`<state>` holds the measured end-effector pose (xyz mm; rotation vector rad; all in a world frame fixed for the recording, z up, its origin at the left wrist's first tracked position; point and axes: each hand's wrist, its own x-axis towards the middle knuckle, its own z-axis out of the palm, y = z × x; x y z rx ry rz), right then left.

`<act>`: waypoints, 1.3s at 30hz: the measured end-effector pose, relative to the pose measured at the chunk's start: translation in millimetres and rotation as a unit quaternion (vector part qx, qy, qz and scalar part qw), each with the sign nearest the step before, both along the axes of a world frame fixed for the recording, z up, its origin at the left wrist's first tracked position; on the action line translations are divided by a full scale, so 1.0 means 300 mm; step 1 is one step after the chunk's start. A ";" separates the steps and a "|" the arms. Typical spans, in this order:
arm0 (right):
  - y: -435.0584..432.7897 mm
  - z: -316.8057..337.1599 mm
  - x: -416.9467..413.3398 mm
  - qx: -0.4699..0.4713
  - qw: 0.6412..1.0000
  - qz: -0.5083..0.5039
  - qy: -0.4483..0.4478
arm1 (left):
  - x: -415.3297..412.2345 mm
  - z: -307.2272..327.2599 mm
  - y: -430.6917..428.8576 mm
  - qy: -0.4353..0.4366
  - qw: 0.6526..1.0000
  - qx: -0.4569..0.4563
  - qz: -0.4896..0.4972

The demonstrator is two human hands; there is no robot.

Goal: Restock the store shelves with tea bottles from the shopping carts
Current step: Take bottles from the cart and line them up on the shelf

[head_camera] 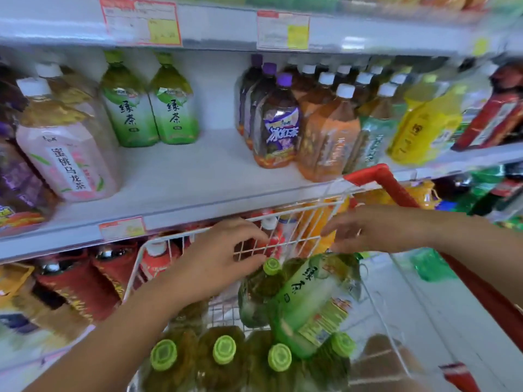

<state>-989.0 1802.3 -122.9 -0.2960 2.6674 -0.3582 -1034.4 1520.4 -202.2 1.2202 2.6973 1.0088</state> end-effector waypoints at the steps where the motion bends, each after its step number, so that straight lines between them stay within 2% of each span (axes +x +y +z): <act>1: 0.015 -0.008 0.026 0.013 1.000 0.004 -0.003 | 0.018 0.003 0.033 -0.021 0.999 -0.015 -0.019; 7: 0.031 -0.050 0.075 0.176 0.979 0.107 -0.009 | 0.090 -0.015 0.165 -0.108 0.985 -0.109 -0.072; 11: 0.037 -0.082 0.043 0.198 0.975 0.099 0.021 | 0.122 -0.030 0.210 -0.180 0.977 -0.099 -0.060; 14: 0.062 -0.055 0.028 0.139 0.988 0.067 0.013 | 0.139 -0.052 0.216 -0.229 0.968 -0.086 -0.057; 17: 0.058 0.007 0.038 0.011 0.999 0.017 0.026 | 0.163 -0.046 0.212 -0.256 0.964 -0.041 -0.059; 19: 0.018 0.049 0.052 -0.089 0.996 -0.007 0.023 | 0.178 -0.024 0.207 -0.262 0.964 -0.010 -0.047; 20: -0.011 0.065 0.056 -0.109 0.994 -0.008 0.027 | 0.185 -0.014 0.205 -0.267 0.963 0.007 -0.041; 22: -0.076 0.086 0.058 -0.089 0.994 0.003 0.061 | 0.207 -0.001 0.199 -0.274 0.960 0.058 -0.021; 25: -0.154 0.101 0.033 -0.050 0.984 0.015 0.169 | 0.228 0.000 0.197 -0.243 0.955 0.156 0.064; 27: -0.201 0.112 0.013 -0.079 0.972 0.010 0.222 | 0.220 0.012 0.193 -0.197 0.956 0.181 0.120; 29: -0.247 0.138 -0.012 -0.162 0.955 -0.005 0.248 | 0.191 0.051 0.163 -0.153 0.957 0.190 0.158; 30: -0.262 0.156 -0.023 -0.221 0.945 -0.019 0.241 | 0.170 0.072 0.139 -0.148 0.954 0.200 0.165; 32: -0.264 0.179 -0.050 -0.316 0.933 -0.039 0.170 | 0.112 0.111 0.079 -0.162 0.942 0.242 0.169; 33: -0.261 0.179 -0.062 -0.322 0.938 -0.037 0.119 | 0.079 0.132 0.045 -0.172 0.933 0.267 0.171; 35: -0.268 0.119 -0.085 -0.273 0.961 -0.028 0.041 | 0.013 0.174 -0.020 -0.179 0.923 0.297 0.167; 37: -0.314 0.039 -0.119 -0.297 0.953 -0.046 0.046 | -0.048 0.217 -0.075 -0.169 0.927 0.298 0.154; 39: -0.366 -0.009 -0.182 -0.365 0.920 -0.087 0.111 | -0.109 0.251 -0.113 -0.151 0.934 0.291 0.142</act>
